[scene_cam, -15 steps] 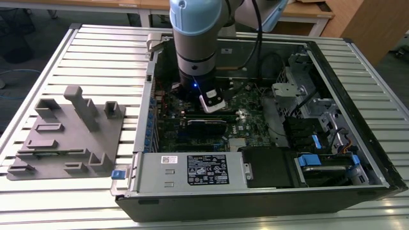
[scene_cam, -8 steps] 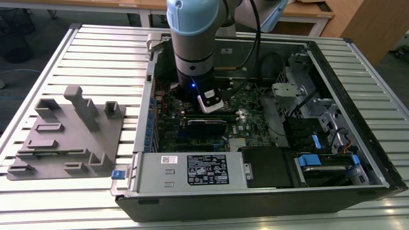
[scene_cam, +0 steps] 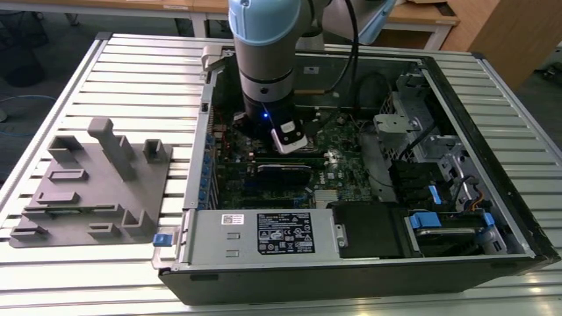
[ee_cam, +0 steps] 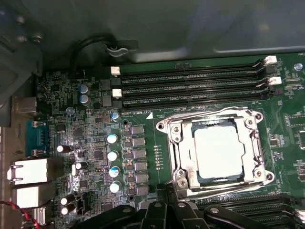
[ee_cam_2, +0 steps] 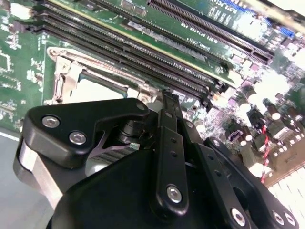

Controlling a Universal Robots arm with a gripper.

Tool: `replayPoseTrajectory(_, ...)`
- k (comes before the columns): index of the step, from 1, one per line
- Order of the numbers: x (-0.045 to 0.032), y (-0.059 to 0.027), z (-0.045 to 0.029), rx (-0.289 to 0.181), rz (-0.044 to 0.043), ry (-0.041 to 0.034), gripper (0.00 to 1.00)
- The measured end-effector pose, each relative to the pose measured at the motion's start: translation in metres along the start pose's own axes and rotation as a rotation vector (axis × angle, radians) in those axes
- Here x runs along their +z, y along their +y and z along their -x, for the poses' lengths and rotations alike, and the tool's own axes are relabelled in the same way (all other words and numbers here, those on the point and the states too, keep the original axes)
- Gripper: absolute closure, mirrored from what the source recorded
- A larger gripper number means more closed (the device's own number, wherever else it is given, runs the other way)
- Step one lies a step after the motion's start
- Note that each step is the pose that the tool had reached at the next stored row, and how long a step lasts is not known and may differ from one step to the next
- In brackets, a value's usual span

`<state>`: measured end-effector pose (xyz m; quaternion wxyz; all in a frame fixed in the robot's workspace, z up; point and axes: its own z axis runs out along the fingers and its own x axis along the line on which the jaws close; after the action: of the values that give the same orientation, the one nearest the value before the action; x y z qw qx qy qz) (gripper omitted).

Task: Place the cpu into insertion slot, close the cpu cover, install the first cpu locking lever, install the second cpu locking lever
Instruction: 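Install the second cpu locking lever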

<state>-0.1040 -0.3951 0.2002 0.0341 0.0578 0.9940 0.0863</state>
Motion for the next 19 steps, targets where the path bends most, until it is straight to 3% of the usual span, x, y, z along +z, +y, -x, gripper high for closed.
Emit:
replayPoseTrajectory(5,-0.014,0.0025,0.0008,0.0,-0.0002,0.0004,0.9)
replayPoseTrajectory(11,-0.0249,0.0044,0.0015,0.0,-0.0003,0.0011,0.9)
replayPoseTrajectory(15,-0.0252,0.0049,0.0044,0.0,-0.0005,0.0032,0.9)
replayPoseTrajectory(19,-0.0246,0.006,0.013,0.001,-0.0008,0.005,0.9)
